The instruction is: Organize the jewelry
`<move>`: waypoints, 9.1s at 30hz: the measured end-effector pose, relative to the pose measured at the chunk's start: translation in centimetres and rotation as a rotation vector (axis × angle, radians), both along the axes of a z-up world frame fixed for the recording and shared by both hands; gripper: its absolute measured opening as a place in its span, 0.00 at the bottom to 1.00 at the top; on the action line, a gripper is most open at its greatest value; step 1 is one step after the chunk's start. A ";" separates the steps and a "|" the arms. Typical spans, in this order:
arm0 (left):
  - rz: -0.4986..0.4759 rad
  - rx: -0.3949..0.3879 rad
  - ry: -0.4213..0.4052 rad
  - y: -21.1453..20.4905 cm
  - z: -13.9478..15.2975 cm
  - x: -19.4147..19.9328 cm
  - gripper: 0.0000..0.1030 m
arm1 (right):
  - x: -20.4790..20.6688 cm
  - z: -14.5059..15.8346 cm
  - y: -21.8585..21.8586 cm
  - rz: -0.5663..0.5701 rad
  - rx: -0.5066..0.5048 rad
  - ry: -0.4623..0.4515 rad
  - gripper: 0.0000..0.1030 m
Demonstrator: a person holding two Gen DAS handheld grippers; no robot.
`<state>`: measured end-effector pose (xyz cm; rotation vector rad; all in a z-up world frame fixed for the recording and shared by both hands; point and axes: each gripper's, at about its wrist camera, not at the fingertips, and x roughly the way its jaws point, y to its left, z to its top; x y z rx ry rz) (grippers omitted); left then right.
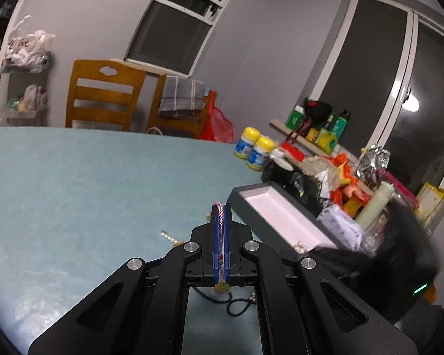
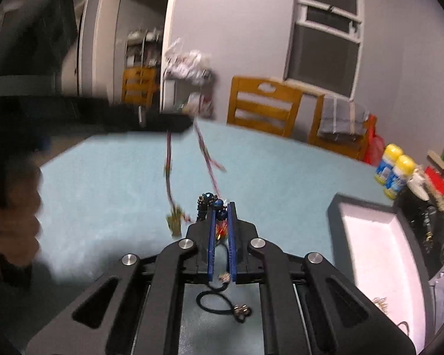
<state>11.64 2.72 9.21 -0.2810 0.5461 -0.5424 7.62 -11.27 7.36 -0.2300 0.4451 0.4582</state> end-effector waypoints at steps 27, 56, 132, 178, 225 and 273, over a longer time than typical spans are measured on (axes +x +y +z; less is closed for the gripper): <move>-0.093 0.191 -0.047 -12.9 0.8 0.6 0.02 | 0.3 3.5 -18.4 -0.240 0.196 0.046 0.07; -0.314 0.355 0.080 -27.6 -3.6 3.1 0.02 | 4.2 -5.0 -24.8 -0.384 0.102 0.397 0.07; 0.144 0.242 0.127 -0.3 -4.4 2.0 0.92 | 2.2 -6.3 -3.7 -0.019 -0.089 0.391 0.43; -0.325 0.570 0.140 -9.4 -8.7 0.2 0.40 | -1.3 -2.2 -10.6 -0.110 0.282 0.150 0.14; -0.003 0.525 -0.221 -16.5 -0.1 -2.4 0.12 | -2.6 2.0 -19.1 -0.247 0.297 0.031 0.14; -0.235 0.484 -0.034 -29.9 -5.2 -1.4 0.12 | -0.2 -3.1 -27.4 -0.481 0.214 0.208 0.14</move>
